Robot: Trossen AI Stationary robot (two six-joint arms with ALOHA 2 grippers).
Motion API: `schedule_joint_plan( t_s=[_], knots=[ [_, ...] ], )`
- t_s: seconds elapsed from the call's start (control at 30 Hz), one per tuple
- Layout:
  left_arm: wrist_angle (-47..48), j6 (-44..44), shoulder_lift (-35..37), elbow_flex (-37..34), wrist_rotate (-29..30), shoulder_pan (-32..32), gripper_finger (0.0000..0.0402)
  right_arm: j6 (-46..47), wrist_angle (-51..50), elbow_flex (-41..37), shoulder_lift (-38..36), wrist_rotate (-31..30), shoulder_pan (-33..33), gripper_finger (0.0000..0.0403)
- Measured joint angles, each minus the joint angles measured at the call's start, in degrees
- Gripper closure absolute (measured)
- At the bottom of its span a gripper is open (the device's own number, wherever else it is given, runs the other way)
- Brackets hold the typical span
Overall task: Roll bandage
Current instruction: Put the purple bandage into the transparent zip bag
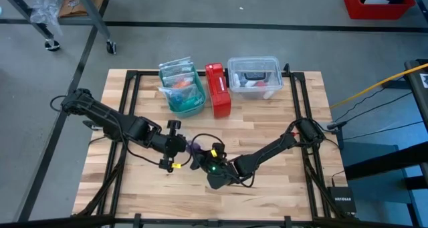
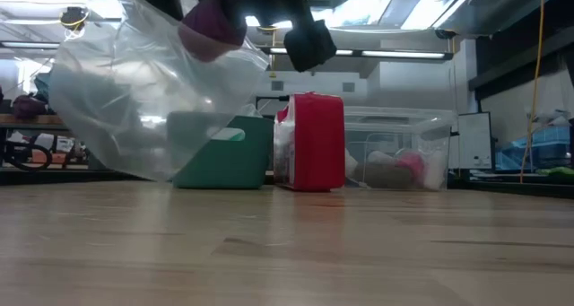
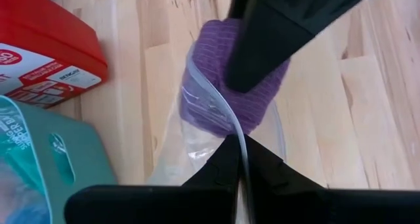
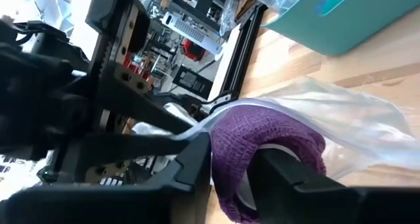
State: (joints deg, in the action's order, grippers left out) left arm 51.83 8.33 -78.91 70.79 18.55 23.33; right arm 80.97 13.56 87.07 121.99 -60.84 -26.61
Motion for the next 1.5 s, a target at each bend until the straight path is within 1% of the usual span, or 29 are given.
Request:
schedule_joint_plan(
  t_s=[0.17, 0.33, 0.5, 0.73, 0.93, 1.03, 1.23, 1.37, 1.5],
  knots=[
    [-0.21, -0.05, 0.0, 0.2, 0.0, -0.46, 0.0402, 0.77, -0.01, 0.0, 0.0, 0.75, 0.25, 0.031],
    [-0.08, -0.06, 0.0, 0.28, 0.0, -0.46, 0.0401, 1.18, -0.04, 0.0, 0.0, 5.41, 0.93, 0.031],
    [-0.22, -0.16, 0.0, 0.3, 0.02, -0.48, 0.0401, 1.26, -0.08, 0.0, 0.0, 8.78, 1.31, 0.031],
    [-0.2, -0.19, 0.0, 0.3, 0.05, -0.46, 0.0401, 1.26, -0.66, 0.0, 0.0, 9.72, 2.08, 0.031],
    [-0.2, -0.19, 0.0, 0.32, 0.07, -0.46, 0.0401, 1.25, -4.45, 0.0, 0.0, 10.82, 2.32, 0.031],
    [-0.16, -0.09, 0.0, 0.32, 0.07, -0.46, 0.0402, 1.24, -6.68, 0.0, 0.0, 9.47, 2.27, 0.031],
    [0.25, 0.29, 0.0, 0.34, 0.23, -0.46, 0.0401, 1.25, -6.48, 0.0, -0.43, 6.17, 2.28, 0.031],
    [0.0, 0.38, 0.03, 0.38, 0.31, -0.46, 0.0401, 1.07, -2.25, 0.0, -0.59, 1.07, 2.25, 0.031],
    [0.02, 0.45, 0.07, 0.41, 0.27, -0.47, 0.0402, 0.33, -3.07, 0.0, -0.66, 0.89, 2.25, 0.031]
  ],
)
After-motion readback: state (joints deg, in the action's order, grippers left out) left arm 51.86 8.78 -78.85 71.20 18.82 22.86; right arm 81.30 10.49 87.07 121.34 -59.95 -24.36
